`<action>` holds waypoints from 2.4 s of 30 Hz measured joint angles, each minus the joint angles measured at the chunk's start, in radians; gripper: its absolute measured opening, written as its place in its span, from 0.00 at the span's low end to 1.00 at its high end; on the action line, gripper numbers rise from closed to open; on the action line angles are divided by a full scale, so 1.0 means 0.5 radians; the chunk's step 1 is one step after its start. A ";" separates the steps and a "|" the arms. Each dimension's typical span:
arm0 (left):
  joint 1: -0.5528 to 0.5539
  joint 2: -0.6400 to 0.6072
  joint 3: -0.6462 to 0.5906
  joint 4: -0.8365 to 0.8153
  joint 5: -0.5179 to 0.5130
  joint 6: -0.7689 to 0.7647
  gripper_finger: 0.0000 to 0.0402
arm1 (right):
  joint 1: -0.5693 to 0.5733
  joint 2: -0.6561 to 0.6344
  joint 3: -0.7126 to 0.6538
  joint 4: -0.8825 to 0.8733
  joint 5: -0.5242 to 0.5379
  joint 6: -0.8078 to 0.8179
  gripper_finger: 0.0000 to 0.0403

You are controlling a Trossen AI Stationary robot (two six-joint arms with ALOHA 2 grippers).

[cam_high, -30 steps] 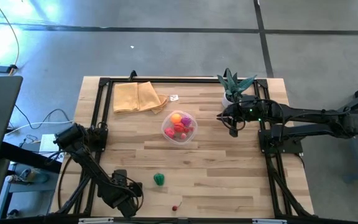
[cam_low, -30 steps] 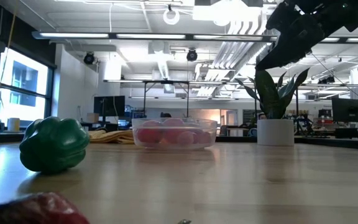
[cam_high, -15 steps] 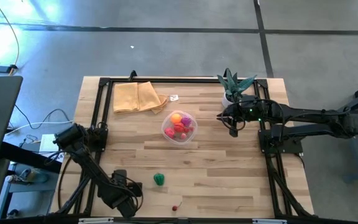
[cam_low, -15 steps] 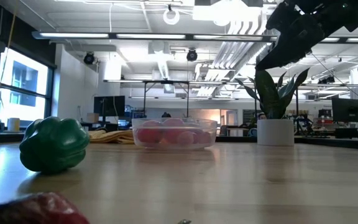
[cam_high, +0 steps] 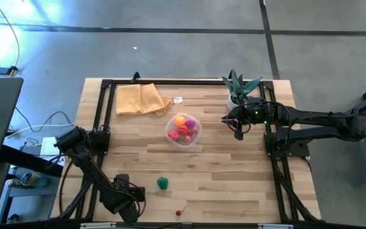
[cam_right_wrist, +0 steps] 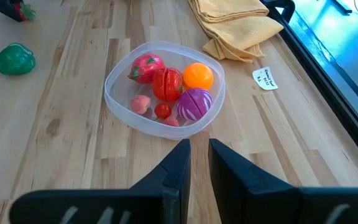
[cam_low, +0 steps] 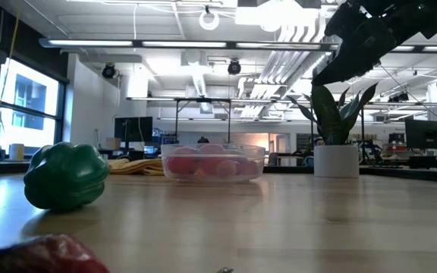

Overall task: Pick and placing Produce into tupperware
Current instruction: Put the strawberry into the transparent bin

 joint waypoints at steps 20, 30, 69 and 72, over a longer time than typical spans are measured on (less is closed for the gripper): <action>0.005 0.000 0.002 -0.013 -0.023 0.005 0.36 | 0.001 0.000 -0.001 0.000 -0.001 0.000 0.11; 0.008 -0.035 0.083 -0.255 -0.493 0.107 0.36 | 0.000 0.000 -0.001 0.000 0.000 0.000 0.11; 1.884 -0.070 1.160 -0.548 -0.658 3.747 0.36 | 0.000 0.001 -0.001 0.000 -0.001 0.000 0.11; 1.976 -0.071 1.097 -0.436 -0.584 3.874 0.36 | 0.001 0.001 -0.001 0.000 -0.001 0.000 0.11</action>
